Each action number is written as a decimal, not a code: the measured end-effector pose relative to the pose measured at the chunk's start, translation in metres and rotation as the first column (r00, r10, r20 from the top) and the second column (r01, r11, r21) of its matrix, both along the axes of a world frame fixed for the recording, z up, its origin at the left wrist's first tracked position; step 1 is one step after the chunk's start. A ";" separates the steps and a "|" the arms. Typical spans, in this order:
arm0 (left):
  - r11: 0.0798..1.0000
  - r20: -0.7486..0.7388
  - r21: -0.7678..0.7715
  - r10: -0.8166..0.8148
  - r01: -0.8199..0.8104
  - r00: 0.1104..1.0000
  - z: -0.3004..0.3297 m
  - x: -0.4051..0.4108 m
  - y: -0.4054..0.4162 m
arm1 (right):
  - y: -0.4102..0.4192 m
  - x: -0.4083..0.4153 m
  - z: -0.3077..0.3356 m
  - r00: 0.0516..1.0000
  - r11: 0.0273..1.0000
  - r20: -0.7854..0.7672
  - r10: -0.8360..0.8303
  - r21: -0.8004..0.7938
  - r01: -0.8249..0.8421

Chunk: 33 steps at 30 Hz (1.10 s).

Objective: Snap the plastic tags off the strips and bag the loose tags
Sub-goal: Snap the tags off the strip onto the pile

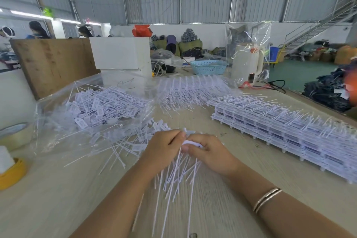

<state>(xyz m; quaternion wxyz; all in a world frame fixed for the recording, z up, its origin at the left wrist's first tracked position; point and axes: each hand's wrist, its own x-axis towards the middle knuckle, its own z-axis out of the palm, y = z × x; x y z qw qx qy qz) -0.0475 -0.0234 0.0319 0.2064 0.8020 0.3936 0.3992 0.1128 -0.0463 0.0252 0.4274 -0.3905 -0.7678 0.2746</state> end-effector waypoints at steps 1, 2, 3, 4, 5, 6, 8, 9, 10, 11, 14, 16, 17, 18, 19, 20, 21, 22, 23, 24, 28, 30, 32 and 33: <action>0.999 0.082 -0.035 0.000 0.003 0.997 0.001 0.000 0.000 | 0.000 -0.003 0.002 1.000 0.998 0.002 -0.018 0.056 0.018; 0.998 0.143 -0.057 0.001 0.008 0.990 0.003 0.001 -0.001 | 0.000 -0.005 0.003 0.999 0.992 -0.001 -0.033 0.122 0.033; 0.997 0.187 -0.076 -0.001 0.016 0.982 0.004 0.001 -0.002 | -0.001 -0.006 0.003 0.999 0.981 -0.002 -0.043 0.189 0.043; 0.995 0.219 -0.096 -0.004 0.025 0.976 0.004 0.002 -0.003 | -0.002 -0.007 0.005 0.998 0.963 0.013 -0.061 0.264 0.055; 0.993 0.240 -0.116 -0.005 0.034 0.971 0.005 0.002 -0.004 | -0.003 -0.008 0.006 0.994 0.938 0.043 -0.098 0.337 0.078; 0.991 0.253 -0.130 -0.004 0.038 0.968 0.006 0.003 -0.005 | -0.004 -0.008 0.007 0.989 0.915 0.071 -0.129 0.392 0.092; 0.988 0.269 -0.148 -0.003 0.045 0.963 0.007 0.004 -0.008 | -0.004 -0.007 0.005 0.982 0.893 0.089 -0.164 0.437 0.109; 0.986 0.278 -0.156 -0.006 0.052 0.961 0.008 0.005 -0.009 | -0.003 -0.007 0.004 0.981 0.886 0.087 -0.175 0.449 0.118; 0.985 0.285 -0.163 -0.013 0.062 0.958 0.009 0.005 -0.010 | -0.003 -0.008 0.003 0.980 0.884 0.083 -0.178 0.452 0.123; 0.983 0.290 -0.169 -0.022 0.073 0.957 0.009 0.005 -0.010 | -0.002 -0.008 0.003 0.983 0.890 0.074 -0.168 0.441 0.119; 0.975 0.302 -0.191 -0.051 0.113 0.952 0.009 0.004 -0.012 | -0.005 -0.008 0.004 0.998 0.935 0.006 -0.067 0.350 0.061; 0.970 0.309 -0.199 -0.073 0.140 0.948 0.007 0.003 -0.012 | -0.008 -0.008 0.006 0.998 0.979 -0.062 -0.002 0.201 0.014; 0.968 0.312 -0.198 -0.088 0.155 0.946 0.007 0.003 -0.011 | -0.009 -0.008 0.006 0.995 0.991 -0.102 0.024 0.134 -0.010; 0.966 0.321 -0.190 -0.107 0.174 0.941 0.006 0.003 -0.010 | -0.009 -0.007 0.006 0.989 0.995 -0.139 0.049 0.092 -0.036; 0.962 0.337 -0.184 -0.129 0.200 0.933 0.005 0.003 -0.009 | -0.010 -0.007 0.007 0.983 0.995 -0.166 0.073 0.075 -0.061; 0.957 0.353 -0.182 -0.152 0.228 0.923 0.005 0.003 -0.009 | -0.010 -0.008 0.008 0.977 0.994 -0.186 0.101 0.068 -0.090; 0.949 0.367 -0.187 -0.171 0.253 0.914 0.006 0.004 -0.008 | -0.011 -0.009 0.010 0.969 0.991 -0.207 0.133 0.055 -0.124; 0.943 0.377 -0.193 -0.185 0.272 0.908 0.007 0.004 -0.008 | -0.012 -0.010 0.011 0.959 0.987 -0.232 0.162 0.033 -0.159; 0.935 0.388 -0.199 -0.201 0.295 0.899 0.007 0.004 -0.007 | -0.013 -0.010 0.012 0.947 0.981 -0.259 0.187 0.006 -0.192; 0.924 0.401 -0.205 -0.223 0.324 0.888 0.008 0.004 -0.007 | -0.014 -0.010 0.012 0.936 0.975 -0.285 0.208 -0.017 -0.222; 0.884 0.431 -0.211 -0.298 0.417 0.852 0.006 0.003 -0.007 | -0.014 -0.008 0.012 0.913 0.954 -0.319 0.254 -0.075 -0.291; 0.868 0.434 -0.219 -0.322 0.445 0.842 0.007 0.002 -0.007 | -0.015 -0.008 0.013 0.907 0.947 -0.324 0.270 -0.082 -0.311; 0.852 0.526 -0.243 -0.286 0.464 0.801 0.011 0.000 -0.005 | -0.015 -0.007 0.014 0.898 0.949 -0.351 0.266 -0.067 -0.308; 0.854 0.589 -0.242 -0.248 0.461 0.769 0.014 -0.003 -0.002 | -0.014 -0.006 0.016 0.888 0.953 -0.383 0.253 -0.057 -0.296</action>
